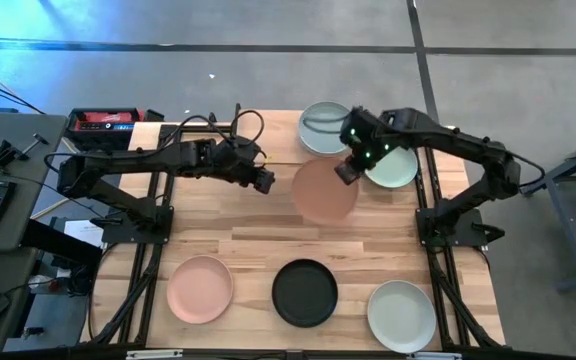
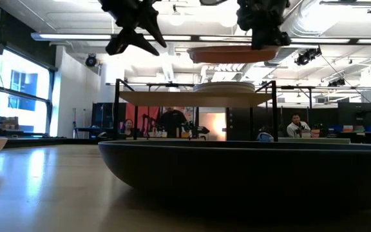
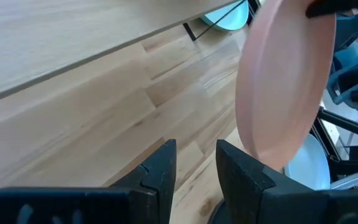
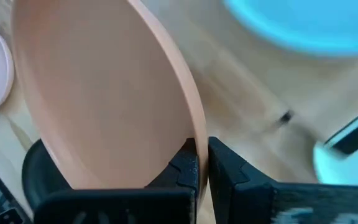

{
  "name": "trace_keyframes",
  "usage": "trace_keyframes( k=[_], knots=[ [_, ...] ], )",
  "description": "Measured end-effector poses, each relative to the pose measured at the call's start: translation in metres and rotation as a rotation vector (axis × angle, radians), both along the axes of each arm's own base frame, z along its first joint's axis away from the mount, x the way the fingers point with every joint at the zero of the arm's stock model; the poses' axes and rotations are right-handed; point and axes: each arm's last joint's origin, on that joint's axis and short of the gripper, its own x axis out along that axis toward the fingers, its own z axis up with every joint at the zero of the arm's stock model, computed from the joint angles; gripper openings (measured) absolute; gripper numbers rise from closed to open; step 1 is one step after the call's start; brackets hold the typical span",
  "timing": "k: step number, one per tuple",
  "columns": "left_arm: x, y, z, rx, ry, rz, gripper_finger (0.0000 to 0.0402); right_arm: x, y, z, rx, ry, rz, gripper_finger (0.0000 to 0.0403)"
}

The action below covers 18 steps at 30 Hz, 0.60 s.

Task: Place and stack plates onto a shelf
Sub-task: Stack the light orange plate on top of the other blue plate on the shelf

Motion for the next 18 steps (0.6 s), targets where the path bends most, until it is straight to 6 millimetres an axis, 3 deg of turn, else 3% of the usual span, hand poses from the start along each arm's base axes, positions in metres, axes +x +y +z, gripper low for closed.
trace_keyframes(
  k=[7, 18],
  knots=[
    [0.001, 0.004, -0.002, 0.048, 0.018, -0.010, 0.0102, -0.016, -0.052, 0.005, -0.022, -0.145, 0.036, 0.0000],
    [0.000, 0.005, -0.002, 0.052, 0.018, -0.001, 0.0102, -0.061, -0.126, 0.015, -0.171, -0.321, -0.097, 0.0000]
  ],
)
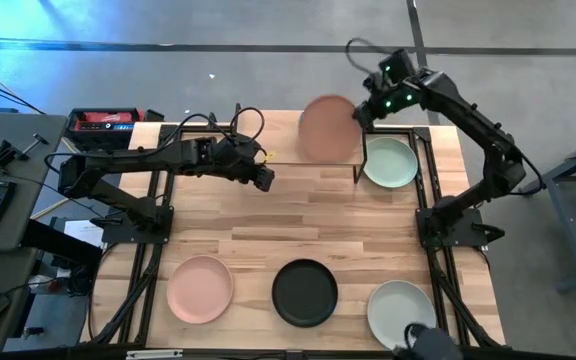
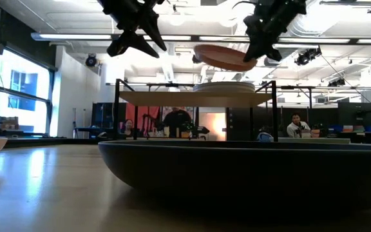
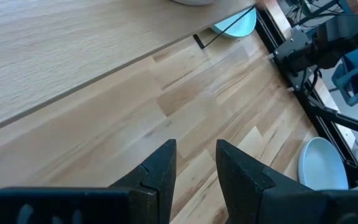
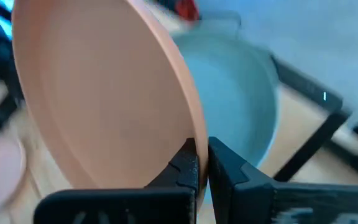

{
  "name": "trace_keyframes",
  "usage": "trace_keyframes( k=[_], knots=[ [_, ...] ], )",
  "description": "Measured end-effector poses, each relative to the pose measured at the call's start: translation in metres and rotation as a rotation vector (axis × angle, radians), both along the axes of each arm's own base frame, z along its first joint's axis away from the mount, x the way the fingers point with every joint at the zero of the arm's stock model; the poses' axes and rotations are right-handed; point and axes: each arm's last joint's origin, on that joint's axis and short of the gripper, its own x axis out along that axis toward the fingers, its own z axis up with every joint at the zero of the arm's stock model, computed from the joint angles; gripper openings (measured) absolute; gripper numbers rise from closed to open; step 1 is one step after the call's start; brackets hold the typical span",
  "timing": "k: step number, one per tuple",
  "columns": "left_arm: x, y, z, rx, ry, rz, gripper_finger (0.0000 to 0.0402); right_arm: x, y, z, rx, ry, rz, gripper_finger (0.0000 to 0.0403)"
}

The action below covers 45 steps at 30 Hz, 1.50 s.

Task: Place and stack plates onto a shelf
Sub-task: Stack the light orange plate on top of the other blue plate on the shelf

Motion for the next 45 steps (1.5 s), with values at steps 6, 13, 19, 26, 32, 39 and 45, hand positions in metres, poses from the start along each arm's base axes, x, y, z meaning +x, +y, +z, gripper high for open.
trace_keyframes(
  k=[6, 13, 19, 26, 32, 39, 45],
  knots=[
    [0.000, 0.000, 0.000, 0.000, -0.001, 0.001, 0.0102, -0.007, -0.025, 0.015, -0.102, -0.174, -0.112, 0.0000],
    [0.000, 0.000, 0.000, -0.001, -0.001, 0.002, 0.0102, -0.007, -0.038, 0.030, -0.178, -0.315, -0.263, 0.0000],
    [0.000, 0.000, 0.000, -0.002, -0.001, 0.002, 0.0102, -0.002, -0.043, 0.011, -0.064, -0.238, -0.306, 0.0000],
    [0.000, 0.000, 0.000, -0.014, -0.004, 0.013, 0.0102, 0.009, -0.042, -0.015, 0.069, -0.101, -0.293, 0.0000],
    [0.000, -0.001, 0.000, -0.014, -0.004, 0.011, 0.0102, 0.008, -0.036, -0.023, 0.113, -0.011, -0.314, 0.0000],
    [0.000, -0.001, 0.000, -0.014, -0.004, 0.010, 0.0102, 0.006, -0.031, -0.027, 0.121, 0.065, -0.332, 0.0000],
    [0.000, -0.001, 0.000, -0.014, -0.004, 0.010, 0.0102, 0.012, -0.029, -0.032, 0.149, 0.088, -0.313, 0.0000]
  ],
)
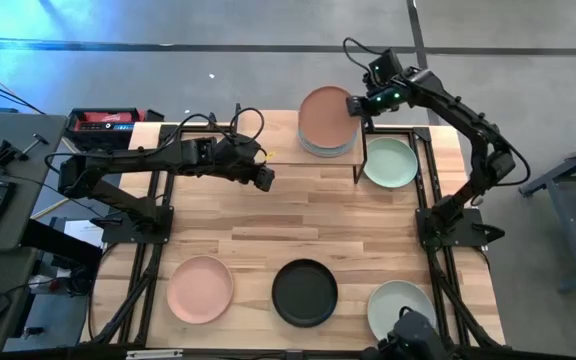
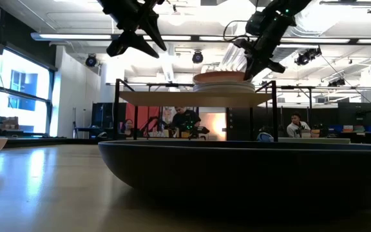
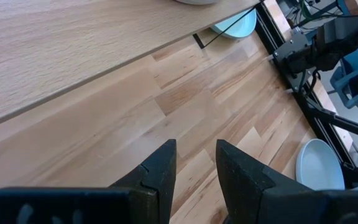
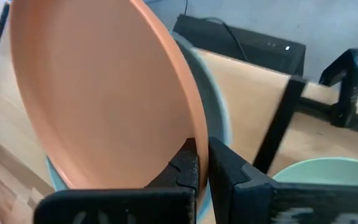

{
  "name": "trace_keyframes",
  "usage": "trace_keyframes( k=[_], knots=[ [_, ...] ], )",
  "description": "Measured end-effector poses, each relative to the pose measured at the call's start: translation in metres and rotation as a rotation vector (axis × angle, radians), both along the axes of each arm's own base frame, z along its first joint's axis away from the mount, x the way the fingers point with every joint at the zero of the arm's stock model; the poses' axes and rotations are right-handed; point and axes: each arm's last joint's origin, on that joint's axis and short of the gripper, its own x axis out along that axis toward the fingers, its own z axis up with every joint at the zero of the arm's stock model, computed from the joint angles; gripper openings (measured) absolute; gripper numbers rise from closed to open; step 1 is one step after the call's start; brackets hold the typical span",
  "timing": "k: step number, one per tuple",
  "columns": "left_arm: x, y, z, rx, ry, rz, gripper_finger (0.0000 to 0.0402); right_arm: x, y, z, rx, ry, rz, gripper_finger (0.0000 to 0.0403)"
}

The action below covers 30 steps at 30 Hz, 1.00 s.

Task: Place and stack plates onto a shelf
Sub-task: Stack the light orange plate on top of the other blue plate on the shelf

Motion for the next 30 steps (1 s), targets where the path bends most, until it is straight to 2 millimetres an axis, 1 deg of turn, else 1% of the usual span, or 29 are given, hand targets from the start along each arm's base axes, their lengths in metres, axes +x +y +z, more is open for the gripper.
trace_keyframes(
  k=[5, 18, 21, 26, 30],
  knots=[
    [-0.0001, 0.0000, -0.0001, 0.000, 0.001, 0.000, 0.0102, 0.0076, 0.0003, -0.0077, 0.020, 0.025, 0.021, 0.0000],
    [-0.0001, -0.0002, -0.0001, 0.000, 0.002, -0.001, 0.0102, 0.0066, 0.0014, -0.0097, 0.037, 0.041, 0.036, 0.0001],
    [-0.0001, -0.0001, -0.0001, 0.000, 0.002, 0.000, 0.0102, 0.0064, 0.0019, -0.0100, 0.040, 0.044, 0.049, 0.0014],
    [-0.0001, -0.0001, -0.0001, 0.000, 0.002, 0.000, 0.0102, 0.0063, 0.0019, -0.0100, 0.039, 0.046, 0.050, 0.0056],
    [-0.0001, -0.0001, -0.0001, 0.000, 0.002, 0.000, 0.0102, 0.0056, 0.0030, -0.0088, 0.040, 0.043, 0.053, 0.0078]
  ],
)
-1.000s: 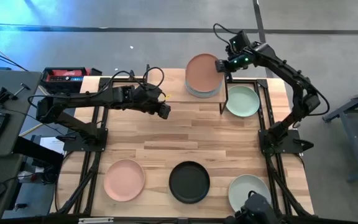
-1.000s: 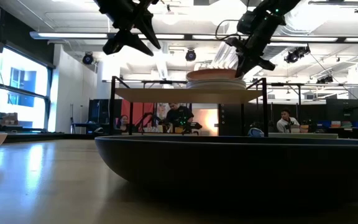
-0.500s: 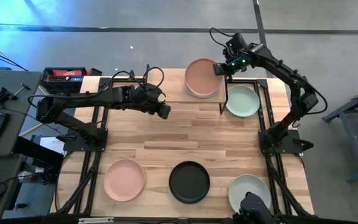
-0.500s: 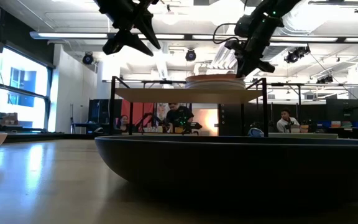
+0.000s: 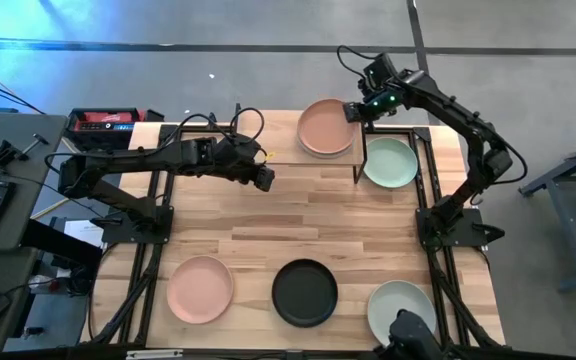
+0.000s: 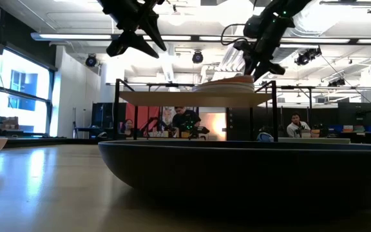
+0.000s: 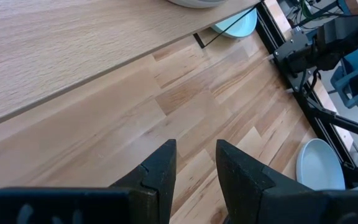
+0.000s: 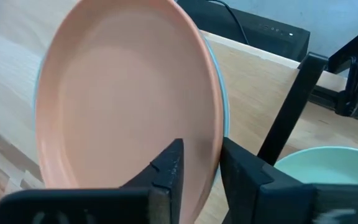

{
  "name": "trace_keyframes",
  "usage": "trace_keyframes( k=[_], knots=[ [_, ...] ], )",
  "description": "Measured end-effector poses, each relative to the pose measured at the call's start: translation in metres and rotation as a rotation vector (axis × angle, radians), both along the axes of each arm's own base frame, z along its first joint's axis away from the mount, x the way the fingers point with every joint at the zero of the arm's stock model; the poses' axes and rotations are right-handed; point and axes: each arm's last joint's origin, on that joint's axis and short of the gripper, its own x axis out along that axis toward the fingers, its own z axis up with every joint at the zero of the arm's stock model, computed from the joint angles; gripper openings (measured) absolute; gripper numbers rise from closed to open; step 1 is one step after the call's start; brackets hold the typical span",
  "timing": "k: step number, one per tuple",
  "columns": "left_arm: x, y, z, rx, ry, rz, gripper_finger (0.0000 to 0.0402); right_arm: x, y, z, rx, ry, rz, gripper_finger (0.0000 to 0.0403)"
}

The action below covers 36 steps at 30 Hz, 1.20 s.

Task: Place and stack plates onto a shelf
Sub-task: Stack the light orange plate on top of the other blue plate on the shelf

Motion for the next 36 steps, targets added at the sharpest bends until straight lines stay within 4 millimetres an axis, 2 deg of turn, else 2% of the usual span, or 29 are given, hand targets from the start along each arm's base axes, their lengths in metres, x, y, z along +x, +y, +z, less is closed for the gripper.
trace_keyframes(
  k=[11, 16, 26, 36],
  knots=[
    [0.000, 0.000, 0.000, -0.005, -0.003, 0.006, 0.0102, -0.013, 0.011, 0.021, -0.049, -0.053, 0.016, 0.0085],
    [0.000, 0.000, 0.000, -0.006, -0.005, 0.007, 0.0102, 0.000, 0.019, 0.027, -0.104, -0.100, 0.089, 0.0085],
    [0.001, 0.000, 0.000, -0.006, -0.009, 0.007, 0.0102, 0.045, 0.040, 0.006, -0.131, -0.005, 0.195, 0.0085],
    [0.001, 0.000, 0.000, -0.006, -0.009, 0.007, 0.0102, 0.056, 0.040, -0.017, -0.093, 0.135, 0.185, 0.0085]
  ],
)
